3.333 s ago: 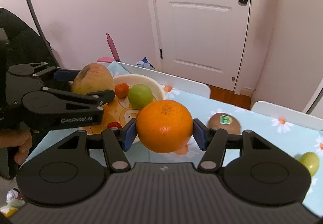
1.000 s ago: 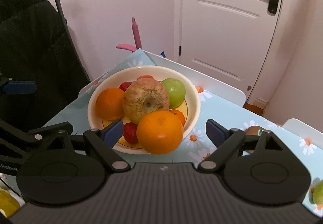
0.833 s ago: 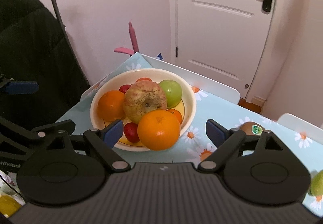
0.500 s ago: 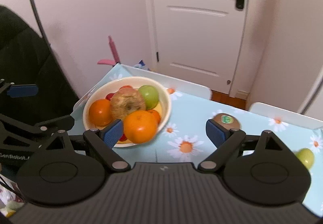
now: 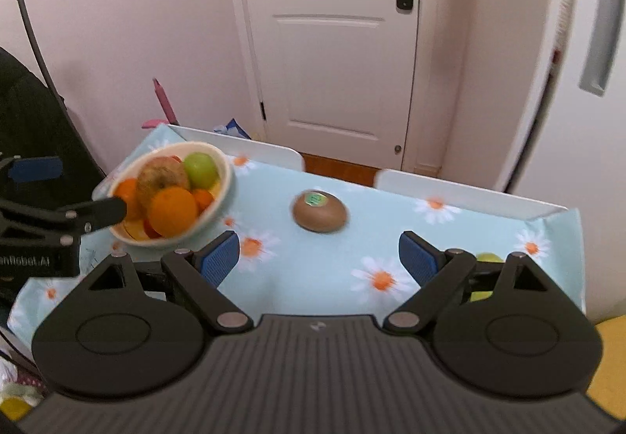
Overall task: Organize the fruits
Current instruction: 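Move both tools back toward the kiwi and green apple on the table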
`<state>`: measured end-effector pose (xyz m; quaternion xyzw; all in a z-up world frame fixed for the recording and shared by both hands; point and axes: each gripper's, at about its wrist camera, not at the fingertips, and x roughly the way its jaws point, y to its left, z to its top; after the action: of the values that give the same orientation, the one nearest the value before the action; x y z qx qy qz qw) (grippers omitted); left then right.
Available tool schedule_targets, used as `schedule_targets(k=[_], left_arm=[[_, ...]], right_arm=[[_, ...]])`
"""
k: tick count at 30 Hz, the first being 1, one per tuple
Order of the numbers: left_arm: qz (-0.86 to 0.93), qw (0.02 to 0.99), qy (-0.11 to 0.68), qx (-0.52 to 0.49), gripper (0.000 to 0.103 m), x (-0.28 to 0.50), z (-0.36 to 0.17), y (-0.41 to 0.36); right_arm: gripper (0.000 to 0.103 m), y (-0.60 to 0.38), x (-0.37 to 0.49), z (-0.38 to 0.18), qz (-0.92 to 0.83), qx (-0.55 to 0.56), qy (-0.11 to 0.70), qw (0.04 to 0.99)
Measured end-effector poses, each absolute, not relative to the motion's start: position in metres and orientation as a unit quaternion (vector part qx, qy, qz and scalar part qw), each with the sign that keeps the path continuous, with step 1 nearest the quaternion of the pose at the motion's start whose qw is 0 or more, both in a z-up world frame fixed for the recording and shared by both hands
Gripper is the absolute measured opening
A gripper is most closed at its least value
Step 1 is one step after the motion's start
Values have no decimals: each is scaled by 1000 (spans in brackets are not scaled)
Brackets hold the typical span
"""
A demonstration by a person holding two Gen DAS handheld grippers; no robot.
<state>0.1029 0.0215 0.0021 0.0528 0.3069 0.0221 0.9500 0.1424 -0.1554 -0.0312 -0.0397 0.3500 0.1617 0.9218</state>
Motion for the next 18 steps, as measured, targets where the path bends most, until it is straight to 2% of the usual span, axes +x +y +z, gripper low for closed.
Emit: schedule_targets(k=[9,18], left_arm=[[23,949,309,53,103,131,-18,-50],[24,946,320,56,103,185,-58,-89]], right_arm=[[103,-226,157,-54,151,-60,358,919],[103,-271,184,-90,143,-56,364,919]])
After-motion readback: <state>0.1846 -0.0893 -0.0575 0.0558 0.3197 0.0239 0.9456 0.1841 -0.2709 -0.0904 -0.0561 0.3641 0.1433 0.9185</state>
